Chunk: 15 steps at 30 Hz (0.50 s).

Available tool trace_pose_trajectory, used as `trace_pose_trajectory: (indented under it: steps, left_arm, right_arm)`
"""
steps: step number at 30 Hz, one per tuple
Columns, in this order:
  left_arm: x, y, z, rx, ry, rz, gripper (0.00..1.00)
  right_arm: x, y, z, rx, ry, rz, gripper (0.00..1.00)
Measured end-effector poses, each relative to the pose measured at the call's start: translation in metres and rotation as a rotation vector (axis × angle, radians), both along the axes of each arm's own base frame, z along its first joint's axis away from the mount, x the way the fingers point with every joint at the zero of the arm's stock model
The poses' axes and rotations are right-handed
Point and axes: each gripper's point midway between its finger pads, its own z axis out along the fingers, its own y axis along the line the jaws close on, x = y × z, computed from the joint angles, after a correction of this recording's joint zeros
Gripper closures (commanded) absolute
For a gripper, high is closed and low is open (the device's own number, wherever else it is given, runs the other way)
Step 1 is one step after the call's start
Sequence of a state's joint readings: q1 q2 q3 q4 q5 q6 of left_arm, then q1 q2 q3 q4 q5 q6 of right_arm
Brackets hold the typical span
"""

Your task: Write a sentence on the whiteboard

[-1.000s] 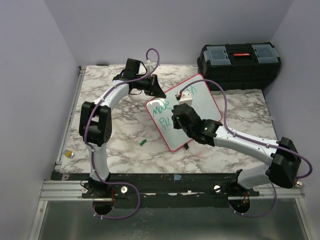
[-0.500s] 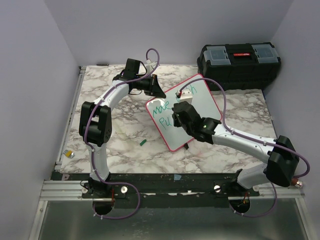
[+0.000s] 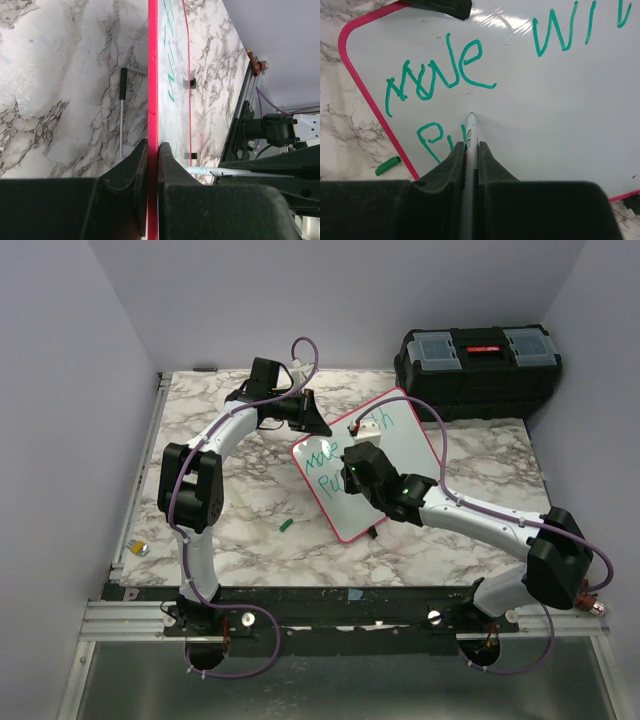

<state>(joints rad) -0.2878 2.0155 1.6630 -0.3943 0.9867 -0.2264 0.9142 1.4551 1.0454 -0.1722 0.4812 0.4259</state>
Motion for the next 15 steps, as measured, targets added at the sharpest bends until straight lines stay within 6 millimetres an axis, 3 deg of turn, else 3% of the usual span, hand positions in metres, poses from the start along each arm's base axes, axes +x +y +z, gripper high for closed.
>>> trace_pose_trajectory:
  steps: [15]
  left_arm:
    - [0.0005,0.0019,-0.0019,-0.001,0.005,0.005,1.00]
  right_arm:
    - [-0.0011,-0.0035,-0.0075,0.029,-0.002,-0.011,0.99]
